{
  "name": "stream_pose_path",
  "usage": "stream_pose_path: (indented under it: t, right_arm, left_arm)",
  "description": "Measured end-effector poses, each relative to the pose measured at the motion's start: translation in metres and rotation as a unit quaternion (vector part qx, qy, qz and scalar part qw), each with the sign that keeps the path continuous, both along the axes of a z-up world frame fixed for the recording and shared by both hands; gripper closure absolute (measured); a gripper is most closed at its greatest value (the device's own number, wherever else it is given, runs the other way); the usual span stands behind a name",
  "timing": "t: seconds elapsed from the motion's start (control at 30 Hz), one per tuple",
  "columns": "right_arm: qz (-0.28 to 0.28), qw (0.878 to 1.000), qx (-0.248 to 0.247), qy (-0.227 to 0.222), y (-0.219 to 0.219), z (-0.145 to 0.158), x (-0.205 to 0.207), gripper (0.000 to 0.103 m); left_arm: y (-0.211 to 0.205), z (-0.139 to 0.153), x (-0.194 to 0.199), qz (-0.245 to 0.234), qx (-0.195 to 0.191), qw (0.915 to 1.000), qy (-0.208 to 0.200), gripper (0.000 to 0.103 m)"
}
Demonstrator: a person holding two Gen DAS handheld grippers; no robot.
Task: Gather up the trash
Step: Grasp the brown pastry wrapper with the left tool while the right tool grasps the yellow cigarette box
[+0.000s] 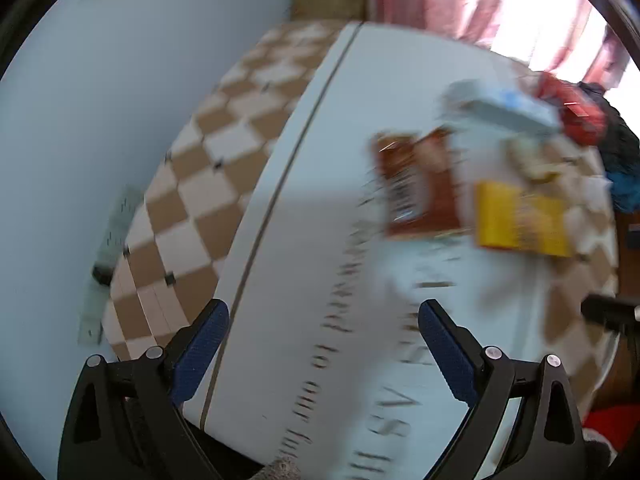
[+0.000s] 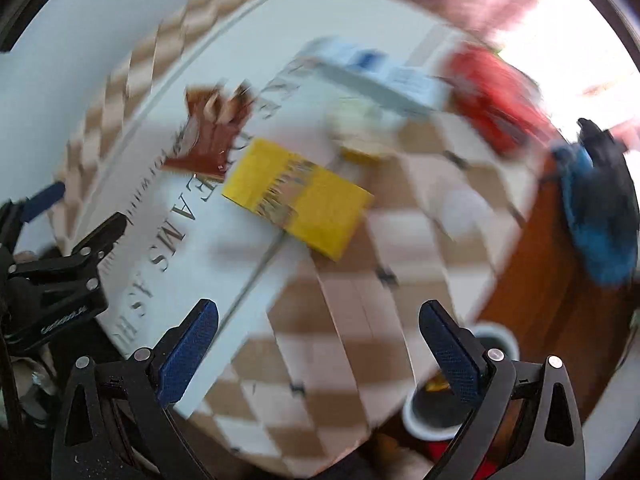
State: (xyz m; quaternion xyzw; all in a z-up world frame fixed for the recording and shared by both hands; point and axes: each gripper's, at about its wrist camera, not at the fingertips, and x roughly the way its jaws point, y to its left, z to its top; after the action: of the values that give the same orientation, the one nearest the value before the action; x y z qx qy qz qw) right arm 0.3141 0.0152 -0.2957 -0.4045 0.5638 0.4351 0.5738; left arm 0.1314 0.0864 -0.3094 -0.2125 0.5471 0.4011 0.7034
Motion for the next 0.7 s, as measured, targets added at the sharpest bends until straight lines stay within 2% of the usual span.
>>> stream_pose_path:
  t: [0.07, 0.17, 0.23, 0.3, 0.37, 0.43, 0.47, 0.5, 0.6, 0.7]
  right_arm:
    - [0.041, 0.999, -0.029, -0.011, 0.030, -0.019, -0.005, 0.011]
    - [0.104, 0.992, -0.063, -0.040, 0.062, -0.039, -0.015, 0.011]
    - [0.152, 0.982, -0.079, -0.073, 0.077, -0.049, -0.021, 0.011]
    - [0.169, 0.978, -0.102, -0.073, 0.086, -0.061, -0.021, 0.011]
    - [0.164, 0.980, -0.096, -0.052, 0.091, -0.061, -0.015, 0.012]
    - [0.139, 0.985, -0.095, -0.020, 0.090, -0.063, -0.006, 0.016]
    - [0.125, 0.988, -0.091, -0.001, 0.088, -0.062, -0.002, 0.025]
    - [0.102, 0.991, -0.081, 0.002, 0.084, -0.059, 0.003, 0.026]
    - [-0.006, 0.996, -0.077, 0.033, 0.059, -0.058, 0.018, 0.027]
    - [-0.115, 0.992, -0.046, 0.036, 0.019, -0.052, 0.033, 0.028]
  left_arm:
    - [0.011, -0.017, -0.009, 0.014, -0.014, 0.9998, 0.004, 0.006]
    - [0.022, -0.032, -0.017, 0.022, -0.024, 0.9994, 0.009, 0.006]
    - [0.027, -0.038, -0.021, 0.024, -0.031, 0.9992, 0.011, 0.006]
    - [0.033, -0.040, -0.022, 0.024, -0.036, 0.9990, 0.005, 0.006]
    - [0.038, -0.041, -0.021, 0.020, -0.036, 0.9991, 0.005, 0.006]
    - [0.041, -0.041, -0.021, 0.015, -0.035, 0.9993, 0.004, 0.006]
    - [0.041, -0.040, -0.020, 0.014, -0.035, 0.9993, 0.004, 0.006]
    - [0.043, -0.039, -0.019, 0.013, -0.035, 0.9993, 0.003, 0.006]
    - [0.045, -0.034, -0.016, 0.008, -0.038, 0.9993, -0.003, 0.006]
    - [0.045, -0.026, -0.002, 0.001, -0.042, 0.9990, -0.012, 0.006]
